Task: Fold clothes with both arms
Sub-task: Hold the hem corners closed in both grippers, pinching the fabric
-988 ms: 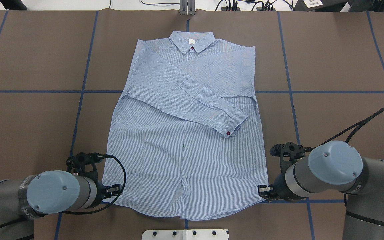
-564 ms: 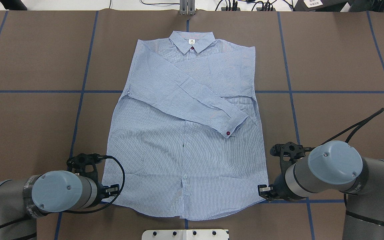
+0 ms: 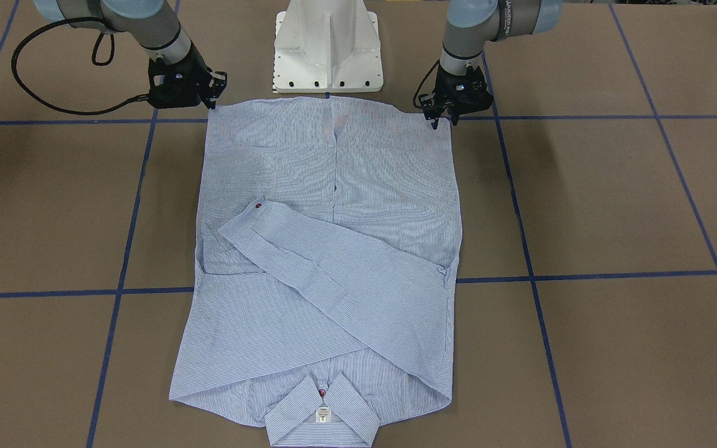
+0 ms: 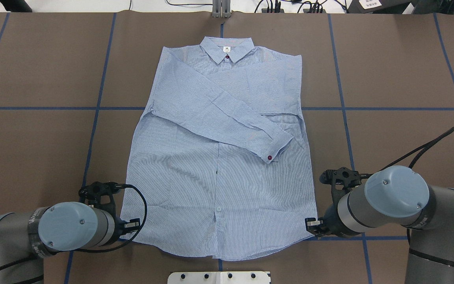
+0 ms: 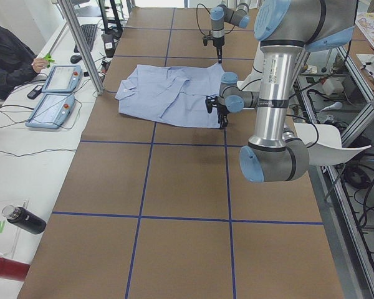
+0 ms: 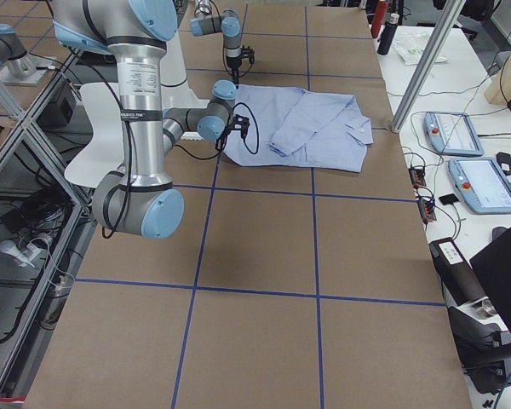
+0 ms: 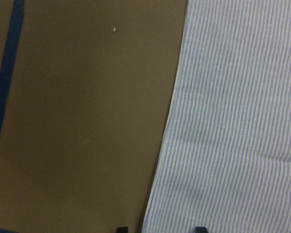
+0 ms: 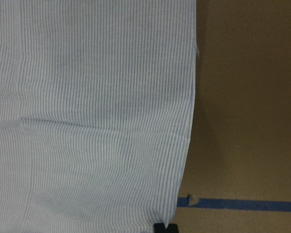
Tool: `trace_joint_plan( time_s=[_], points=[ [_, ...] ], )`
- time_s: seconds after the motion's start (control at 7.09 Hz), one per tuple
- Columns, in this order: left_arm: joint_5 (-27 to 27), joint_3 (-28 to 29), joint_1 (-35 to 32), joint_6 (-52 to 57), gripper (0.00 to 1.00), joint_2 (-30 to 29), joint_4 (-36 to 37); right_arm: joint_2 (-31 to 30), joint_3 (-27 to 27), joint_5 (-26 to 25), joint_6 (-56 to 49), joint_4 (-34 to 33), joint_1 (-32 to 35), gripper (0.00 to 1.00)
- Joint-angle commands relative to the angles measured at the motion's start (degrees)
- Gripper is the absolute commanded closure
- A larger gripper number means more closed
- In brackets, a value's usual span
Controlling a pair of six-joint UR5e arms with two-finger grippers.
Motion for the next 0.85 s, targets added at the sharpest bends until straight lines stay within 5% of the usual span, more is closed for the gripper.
trace_joint_plan(
  time_s=[0.0,0.71],
  points=[
    [-0.12,-0.03,0.0,0.0,0.67,0.04,0.0,-0.01,0.0,0.0,-0.09,-0.38,0.07,1.0],
    [-0.38,-0.3,-0.09,0.0,0.92,-0.22,0.0,-0.01,0.0,0.0,-0.26,-0.65,0.42,1.0]
  ],
)
